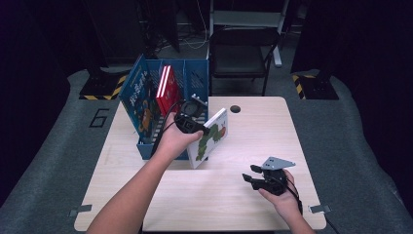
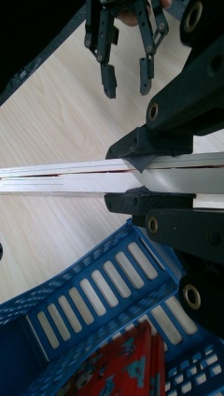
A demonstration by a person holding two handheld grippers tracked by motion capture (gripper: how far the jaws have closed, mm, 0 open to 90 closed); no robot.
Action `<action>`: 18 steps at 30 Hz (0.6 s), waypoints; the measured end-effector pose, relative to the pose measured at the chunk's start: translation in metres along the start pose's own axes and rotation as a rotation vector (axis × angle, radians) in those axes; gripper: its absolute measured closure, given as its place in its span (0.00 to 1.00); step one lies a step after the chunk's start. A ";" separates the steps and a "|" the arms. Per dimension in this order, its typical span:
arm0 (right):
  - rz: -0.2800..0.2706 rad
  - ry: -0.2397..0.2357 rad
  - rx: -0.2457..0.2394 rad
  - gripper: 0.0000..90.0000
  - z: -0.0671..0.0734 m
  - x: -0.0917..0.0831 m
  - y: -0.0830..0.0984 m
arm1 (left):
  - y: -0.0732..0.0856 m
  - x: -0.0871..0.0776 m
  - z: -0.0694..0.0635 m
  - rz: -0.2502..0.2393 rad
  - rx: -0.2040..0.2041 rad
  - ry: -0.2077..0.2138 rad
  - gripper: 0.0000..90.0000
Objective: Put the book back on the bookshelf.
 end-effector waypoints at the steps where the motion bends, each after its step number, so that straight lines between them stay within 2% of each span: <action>1: 0.001 -0.001 -0.002 0.55 -0.001 -0.001 0.000 | -0.001 0.000 0.001 -0.003 0.000 -0.006 0.85; 7: 0.003 0.006 0.017 0.55 -0.001 -0.003 0.003 | -0.008 0.002 0.009 0.000 -0.025 -0.011 0.85; 18: -0.002 0.013 0.020 0.55 -0.004 -0.006 0.006 | -0.016 0.001 0.021 -0.008 -0.061 -0.028 0.85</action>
Point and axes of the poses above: each handheld gripper's, and its own axes: x roughly forward along the jaws, y roughly out of its underside, z roughly to its left, the point moved 6 cm from there along x, roughly forward along the jaws, and after that the axes turned 3 degrees about -y, right-handed, at the moved point
